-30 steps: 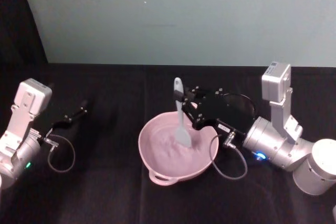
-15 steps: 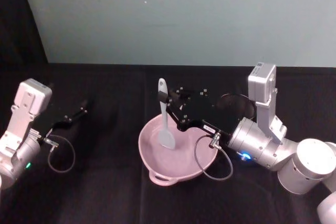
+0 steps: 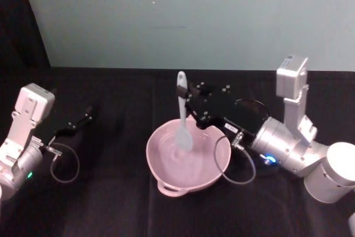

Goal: Use the one hand to pick up the spoon and stir the clear water in the bowl.

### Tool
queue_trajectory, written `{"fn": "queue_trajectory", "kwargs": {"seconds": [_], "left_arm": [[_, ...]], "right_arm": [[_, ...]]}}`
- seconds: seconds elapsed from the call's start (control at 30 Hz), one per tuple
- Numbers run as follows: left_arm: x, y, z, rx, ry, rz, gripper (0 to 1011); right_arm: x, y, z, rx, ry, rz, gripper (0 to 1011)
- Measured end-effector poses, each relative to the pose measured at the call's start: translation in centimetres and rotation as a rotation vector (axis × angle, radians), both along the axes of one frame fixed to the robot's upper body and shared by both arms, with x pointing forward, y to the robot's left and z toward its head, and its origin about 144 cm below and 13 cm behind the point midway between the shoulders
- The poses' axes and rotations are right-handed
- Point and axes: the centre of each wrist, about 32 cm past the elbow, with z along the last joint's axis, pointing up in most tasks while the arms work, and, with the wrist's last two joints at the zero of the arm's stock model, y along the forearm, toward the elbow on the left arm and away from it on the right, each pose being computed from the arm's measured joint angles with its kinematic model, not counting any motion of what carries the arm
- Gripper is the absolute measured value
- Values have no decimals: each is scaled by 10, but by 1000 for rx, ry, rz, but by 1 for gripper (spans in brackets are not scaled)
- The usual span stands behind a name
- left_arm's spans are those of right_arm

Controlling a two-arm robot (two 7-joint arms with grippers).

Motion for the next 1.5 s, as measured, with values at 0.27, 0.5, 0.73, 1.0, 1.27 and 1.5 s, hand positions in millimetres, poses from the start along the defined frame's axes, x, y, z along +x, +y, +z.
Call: {"fn": "queue_trajectory", "kwargs": {"seconds": [0.27,0.5,0.73,1.0,1.27,1.5], "left_arm": [[0,0,0,0,0,0,1005],[0,0,0,0,0,0,1005],[0,0,0,0,0,0,1005],[0,0,0,0,0,0,1005],[0,0,0,0,0,0,1005],[0,0,0,0,0,0,1005]], "right_arm": [[-12,-9,28,23,6,-37,123],[-19,-22,52,60,9,-69,123],[-24,-33,65,92,-5,-106,123],[-28,-48,76,110,-11,-171,123],[-30,-66,74,152,9,-238,123],[-31,-76,65,186,28,-277,123]]}}
